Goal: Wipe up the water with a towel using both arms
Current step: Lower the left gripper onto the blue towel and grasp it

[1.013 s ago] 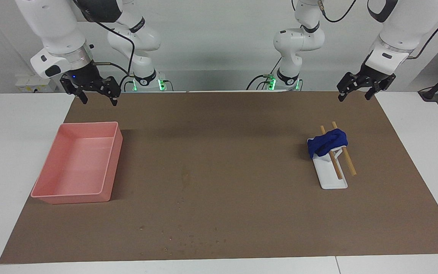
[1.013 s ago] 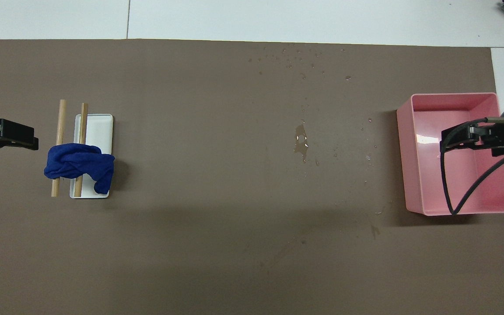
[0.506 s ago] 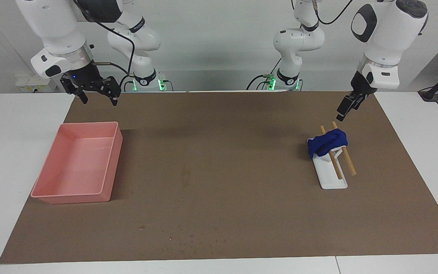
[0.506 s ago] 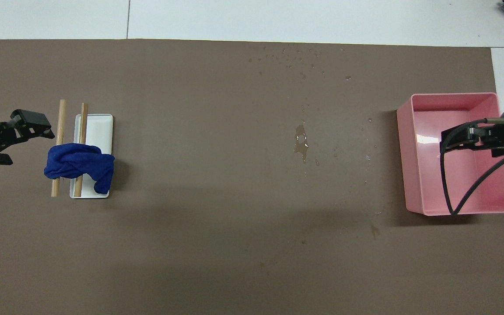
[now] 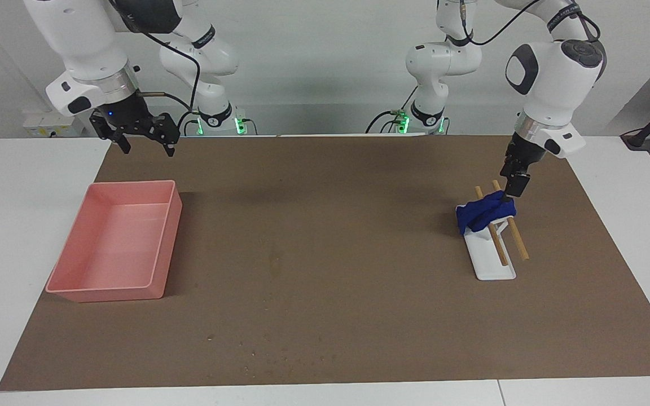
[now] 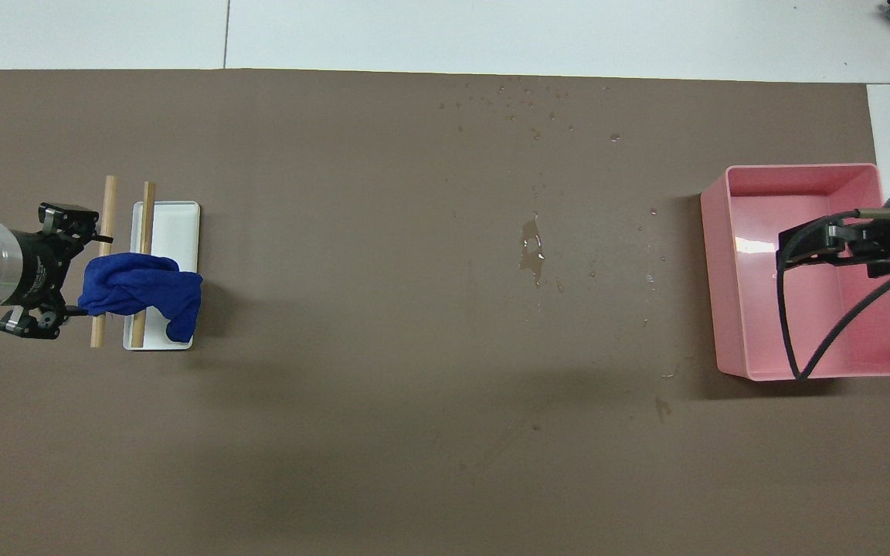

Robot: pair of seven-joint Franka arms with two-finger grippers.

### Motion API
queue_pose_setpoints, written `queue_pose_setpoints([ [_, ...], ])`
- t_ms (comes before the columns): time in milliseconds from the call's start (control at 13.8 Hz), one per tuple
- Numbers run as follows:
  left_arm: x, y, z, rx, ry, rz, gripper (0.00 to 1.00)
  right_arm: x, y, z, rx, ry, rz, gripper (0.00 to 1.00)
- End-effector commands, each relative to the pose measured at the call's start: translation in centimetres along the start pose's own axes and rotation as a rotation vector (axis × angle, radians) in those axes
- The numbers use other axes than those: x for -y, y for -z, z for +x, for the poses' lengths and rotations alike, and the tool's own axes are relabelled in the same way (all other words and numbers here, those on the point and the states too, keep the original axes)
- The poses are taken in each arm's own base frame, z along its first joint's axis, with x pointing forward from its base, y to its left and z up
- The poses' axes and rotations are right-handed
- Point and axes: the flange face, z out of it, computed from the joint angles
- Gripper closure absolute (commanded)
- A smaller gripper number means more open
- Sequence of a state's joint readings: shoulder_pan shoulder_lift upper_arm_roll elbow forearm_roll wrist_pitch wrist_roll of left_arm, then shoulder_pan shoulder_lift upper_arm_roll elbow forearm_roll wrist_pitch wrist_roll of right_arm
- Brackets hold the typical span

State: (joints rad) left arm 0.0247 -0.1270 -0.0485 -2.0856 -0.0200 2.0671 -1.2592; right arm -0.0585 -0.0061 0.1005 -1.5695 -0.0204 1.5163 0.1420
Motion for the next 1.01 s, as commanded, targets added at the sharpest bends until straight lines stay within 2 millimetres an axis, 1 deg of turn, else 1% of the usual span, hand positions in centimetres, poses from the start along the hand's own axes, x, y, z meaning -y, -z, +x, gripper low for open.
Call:
queue_pose_setpoints([
  [0, 1.0, -2.6, 0.6, -0.010, 0.153, 0.035, 0.00, -0.1, 0.0, -0.8, 0.015, 0.009, 0.015, 0.00],
  [145, 0.5, -3.4, 0.8, -0.013, 0.166, 0.018, 0.00, 0.0, -0.3, -1.0, 0.021, 0.006, 0.013, 0.00],
  [217, 0.3, -3.4, 1.0, -0.016, 0.166, 0.005, 0.00, -0.1, -0.3, -1.2, 0.021, 0.007, 0.013, 0.00],
  [506, -0.5, -5.6, 1.5, -0.016, 0.172, -0.005, 0.00, 0.0, -0.6, -1.3, 0.027, 0.006, 0.012, 0.00],
  [651, -0.5, -6.4, 2.5, -0.018, 0.188, -0.009, 0.00, 0.0, -0.6, -1.3, 0.026, 0.007, 0.012, 0.00],
  [796, -0.2, -6.8, 2.6, -0.017, 0.193, -0.003, 0.00, -0.1, -0.6, -1.4, 0.026, 0.006, 0.011, 0.00],
  [868, 0.2, -7.0, 3.1, -0.017, 0.204, 0.003, 0.00, -0.1, -0.6, -1.4, 0.026, 0.006, 0.011, 0.00],
  [940, 0.3, -7.3, 3.0, -0.015, 0.202, 0.009, 0.00, -0.1, -0.6, -1.4, 0.026, 0.006, 0.011, 0.00],
])
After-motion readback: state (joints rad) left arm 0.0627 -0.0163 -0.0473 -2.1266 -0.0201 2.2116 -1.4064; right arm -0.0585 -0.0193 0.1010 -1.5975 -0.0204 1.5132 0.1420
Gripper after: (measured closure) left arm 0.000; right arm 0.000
